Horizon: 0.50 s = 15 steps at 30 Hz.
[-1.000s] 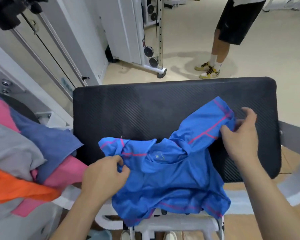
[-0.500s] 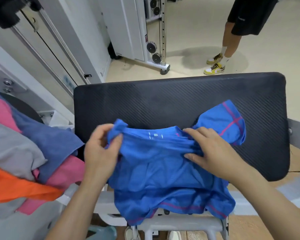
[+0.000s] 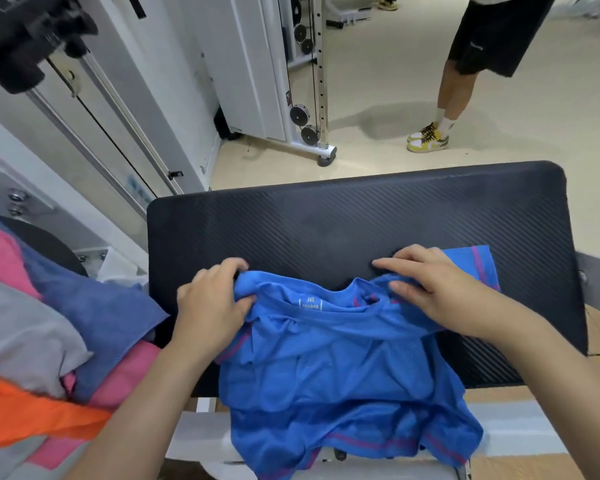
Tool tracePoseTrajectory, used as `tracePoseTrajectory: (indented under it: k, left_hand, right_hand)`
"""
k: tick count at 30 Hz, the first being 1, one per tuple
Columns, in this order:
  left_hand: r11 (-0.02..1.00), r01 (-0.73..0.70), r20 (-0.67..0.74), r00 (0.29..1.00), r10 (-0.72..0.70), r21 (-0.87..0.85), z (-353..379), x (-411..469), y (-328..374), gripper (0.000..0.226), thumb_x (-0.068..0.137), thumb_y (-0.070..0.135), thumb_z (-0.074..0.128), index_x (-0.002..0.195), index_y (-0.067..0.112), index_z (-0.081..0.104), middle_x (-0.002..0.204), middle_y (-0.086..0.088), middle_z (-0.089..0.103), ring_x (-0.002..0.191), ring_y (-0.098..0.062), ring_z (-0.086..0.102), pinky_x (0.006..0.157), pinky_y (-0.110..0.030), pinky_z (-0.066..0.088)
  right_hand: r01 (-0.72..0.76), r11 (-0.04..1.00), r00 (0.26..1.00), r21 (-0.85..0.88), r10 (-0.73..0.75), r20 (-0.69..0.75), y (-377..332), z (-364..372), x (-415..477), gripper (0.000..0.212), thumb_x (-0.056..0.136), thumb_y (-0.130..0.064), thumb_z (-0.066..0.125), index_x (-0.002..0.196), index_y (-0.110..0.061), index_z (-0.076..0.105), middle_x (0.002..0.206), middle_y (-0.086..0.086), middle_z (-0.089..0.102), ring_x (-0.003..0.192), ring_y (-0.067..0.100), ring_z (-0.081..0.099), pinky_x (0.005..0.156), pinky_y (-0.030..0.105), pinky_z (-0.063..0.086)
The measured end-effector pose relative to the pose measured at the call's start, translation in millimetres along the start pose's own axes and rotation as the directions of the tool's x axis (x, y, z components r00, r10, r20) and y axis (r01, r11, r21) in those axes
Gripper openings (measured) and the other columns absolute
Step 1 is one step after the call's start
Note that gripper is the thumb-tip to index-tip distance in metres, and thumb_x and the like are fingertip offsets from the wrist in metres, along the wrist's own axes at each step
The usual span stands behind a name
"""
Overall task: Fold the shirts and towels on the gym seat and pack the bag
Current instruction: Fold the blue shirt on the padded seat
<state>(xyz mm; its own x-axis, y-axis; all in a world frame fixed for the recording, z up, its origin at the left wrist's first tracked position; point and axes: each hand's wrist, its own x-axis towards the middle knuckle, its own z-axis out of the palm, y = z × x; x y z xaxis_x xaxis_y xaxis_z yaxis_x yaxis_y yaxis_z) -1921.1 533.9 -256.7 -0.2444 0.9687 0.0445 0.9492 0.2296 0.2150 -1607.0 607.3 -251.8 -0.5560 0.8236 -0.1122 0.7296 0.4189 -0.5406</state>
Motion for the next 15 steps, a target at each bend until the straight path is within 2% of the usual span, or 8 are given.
tracePoseTrajectory:
  k: [2, 4, 5, 7, 8, 10, 12, 15]
  left_hand:
    - [0.998, 0.004, -0.048, 0.999, -0.007, -0.061, 0, 2, -1, 0.018, 0.076, 0.030, 0.077, 0.089, 0.024, 0.066, 0.088, 0.010, 0.046, 0.092, -0.017, 0.046, 0.077, -0.036, 0.033]
    - [0.977, -0.051, -0.049, 0.998, 0.042, -0.205, -4, 4, -3, 0.017, 0.070, 0.022, 0.081, 0.078, 0.020, 0.066, 0.089, 0.011, 0.051, 0.087, -0.012, 0.045, 0.078, -0.036, 0.041]
    - [0.937, -0.049, -0.001, 0.999, 0.051, -0.346, -11, 4, -2, 0.018, 0.068, 0.019, 0.083, 0.076, 0.021, 0.067, 0.087, 0.012, 0.058, 0.083, -0.009, 0.051, 0.077, -0.033, 0.045]
    - [0.765, 0.027, 0.159, 0.982, 0.100, -0.643, -34, 6, 2, 0.019, 0.066, 0.017, 0.083, 0.076, 0.023, 0.069, 0.078, 0.010, 0.067, 0.072, -0.003, 0.059, 0.069, -0.023, 0.049]
    - [0.658, 0.052, 0.184, 0.974, 0.132, -0.751, -44, 8, 3, 0.020, 0.066, 0.014, 0.083, 0.078, 0.023, 0.070, 0.075, 0.009, 0.068, 0.069, -0.002, 0.059, 0.066, -0.020, 0.050]
    - [0.543, 0.030, 0.114, 0.986, 0.122, -0.839, -55, 18, 3, 0.018, 0.069, 0.013, 0.080, 0.077, 0.025, 0.070, 0.075, 0.009, 0.069, 0.070, -0.003, 0.061, 0.066, -0.018, 0.051]
    - [0.587, 0.008, 0.025, 0.999, 0.021, -0.810, -56, 37, 6, 0.015, 0.074, 0.017, 0.079, 0.077, 0.028, 0.069, 0.076, 0.013, 0.071, 0.071, -0.003, 0.062, 0.070, -0.021, 0.051]
    - [0.783, 0.012, -0.101, 0.990, -0.096, -0.622, -45, 72, 21, 0.005, 0.086, 0.025, 0.071, 0.082, 0.027, 0.069, 0.075, 0.012, 0.070, 0.073, -0.008, 0.063, 0.070, -0.027, 0.048]
  right_hand:
    - [-0.026, 0.983, 0.994, -0.183, 0.006, -0.111, 5, 5, 0, 0.030, 0.091, -0.024, 0.064, 0.119, -0.032, 0.060, 0.101, -0.010, 0.044, 0.099, 0.016, 0.042, 0.073, 0.027, 0.035]
    - [-0.032, 0.961, 0.988, -0.276, -0.012, -0.157, 3, 6, 0, 0.010, 0.086, -0.028, 0.068, 0.093, -0.025, 0.062, 0.087, -0.009, 0.045, 0.090, 0.019, 0.047, 0.065, 0.031, 0.037]
    - [-0.034, 0.963, 0.986, -0.268, -0.011, -0.166, 4, 3, -3, 0.011, 0.086, -0.030, 0.068, 0.084, -0.024, 0.059, 0.082, -0.009, 0.045, 0.086, 0.020, 0.048, 0.065, 0.032, 0.038]
    - [-0.064, 0.988, 0.974, -0.143, 0.030, -0.226, 7, -14, -10, 0.017, 0.085, -0.028, 0.066, 0.075, -0.025, 0.053, 0.077, -0.010, 0.048, 0.080, 0.021, 0.049, 0.069, 0.035, 0.039]
    - [-0.069, 0.997, 0.958, -0.036, 0.056, -0.281, 7, -28, -13, 0.018, 0.085, -0.024, 0.066, 0.073, -0.024, 0.053, 0.077, -0.008, 0.053, 0.080, 0.021, 0.051, 0.072, 0.035, 0.040]
    - [-0.075, 0.984, 0.907, 0.164, 0.136, -0.399, 8, -56, -16, 0.017, 0.086, -0.016, 0.065, 0.073, -0.022, 0.055, 0.084, -0.007, 0.063, 0.084, 0.016, 0.056, 0.078, 0.033, 0.041]
    - [-0.126, 0.964, 0.860, 0.232, 0.223, -0.458, 12, -72, -5, 0.012, 0.087, -0.015, 0.062, 0.078, -0.020, 0.056, 0.087, -0.009, 0.065, 0.083, 0.014, 0.057, 0.076, 0.031, 0.041]
    - [-0.247, 0.952, 0.804, 0.181, 0.306, -0.510, 18, -76, 22, 0.004, 0.089, -0.019, 0.055, 0.092, -0.018, 0.052, 0.082, 0.000, 0.063, 0.074, 0.022, 0.055, 0.067, 0.036, 0.040]
